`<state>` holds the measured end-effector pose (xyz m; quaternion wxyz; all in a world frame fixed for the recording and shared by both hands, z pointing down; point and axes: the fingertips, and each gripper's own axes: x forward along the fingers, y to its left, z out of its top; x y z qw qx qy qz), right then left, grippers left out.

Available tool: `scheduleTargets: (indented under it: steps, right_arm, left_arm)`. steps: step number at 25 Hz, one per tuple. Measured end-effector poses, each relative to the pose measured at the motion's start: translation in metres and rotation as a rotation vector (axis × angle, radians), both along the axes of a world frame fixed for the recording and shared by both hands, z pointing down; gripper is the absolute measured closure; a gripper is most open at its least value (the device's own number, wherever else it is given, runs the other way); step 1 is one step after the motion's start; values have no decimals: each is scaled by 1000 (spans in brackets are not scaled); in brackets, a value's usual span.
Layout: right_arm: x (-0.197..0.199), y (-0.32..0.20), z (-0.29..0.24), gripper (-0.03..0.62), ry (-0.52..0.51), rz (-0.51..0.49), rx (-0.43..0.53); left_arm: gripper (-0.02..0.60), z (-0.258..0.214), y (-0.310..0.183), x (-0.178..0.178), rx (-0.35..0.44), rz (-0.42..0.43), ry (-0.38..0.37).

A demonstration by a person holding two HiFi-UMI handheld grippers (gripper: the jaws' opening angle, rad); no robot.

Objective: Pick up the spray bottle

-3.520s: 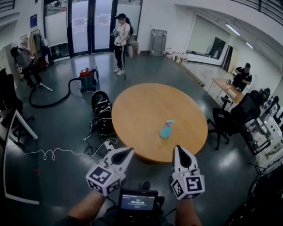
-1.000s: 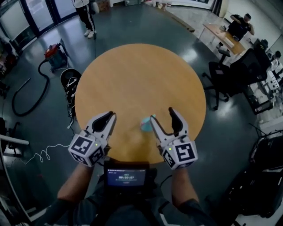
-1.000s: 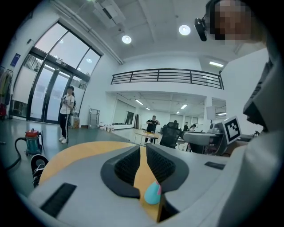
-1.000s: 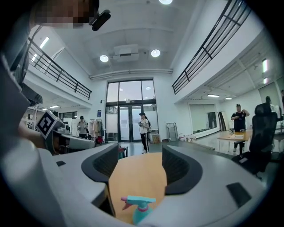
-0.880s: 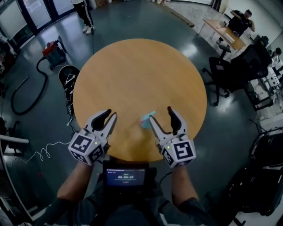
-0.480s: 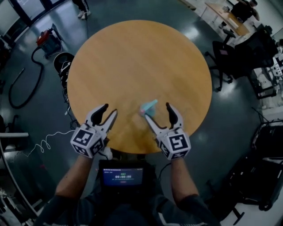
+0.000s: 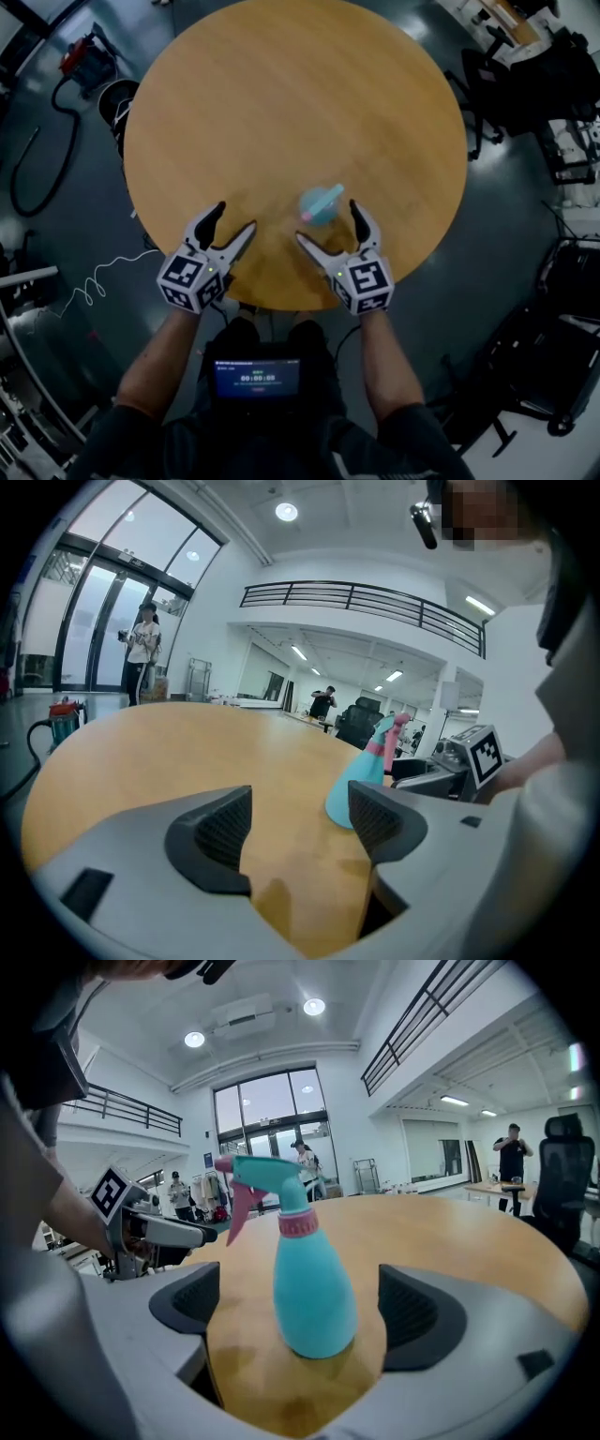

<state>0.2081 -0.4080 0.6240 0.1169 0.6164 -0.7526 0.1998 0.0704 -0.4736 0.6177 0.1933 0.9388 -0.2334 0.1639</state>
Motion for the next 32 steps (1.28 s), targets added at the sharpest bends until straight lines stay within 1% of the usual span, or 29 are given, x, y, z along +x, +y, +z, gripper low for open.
scheduleTargets:
  steps: [1, 4, 9, 12, 14, 15, 18, 21, 23, 28, 31, 32]
  right_arm:
    - [0, -1, 7, 69, 0, -4, -9]
    - [0, -6, 24, 49, 16, -12, -20]
    - [1, -19, 37, 49, 13, -4, -14]
    - [-2, -28, 39, 49, 20, -24, -23]
    - [-6, -35, 38, 28, 31, -35, -22]
    - [-7, -38, 38, 28, 33, -40, -21]
    - [-11, -46, 39, 28, 43, -55, -7]
    - [-14, -54, 46, 28, 74, -89, 24]
    - [-16, -57, 46, 28, 90, -93, 25]
    - [-15, -62, 43, 29, 100, -86, 14]
    - [-16, -65, 45, 43, 101, -89, 16]
    - [-17, -66, 45, 69, 103, -94, 24]
  left_arm:
    - [257, 6, 0, 1, -9, 4, -4]
    - [237, 20, -3, 3, -14, 20, -14]
    - [210, 39, -7, 6, -19, 44, -43]
    - [185, 43, -14, 11, -15, 44, -49]
    - [167, 43, -19, 16, -9, 36, -52]
    - [155, 45, -22, 17, -9, 34, -54]
    - [147, 50, -28, 19, -16, 34, -63]
    - [147, 52, -35, 20, -18, 28, -67]
    - [147, 53, -38, 20, -23, 22, -73]
    - [147, 55, -48, 20, -34, -29, -87]
    - [149, 54, -51, 18, -39, -47, -82]
    - [149, 53, -51, 17, -41, -54, -76]
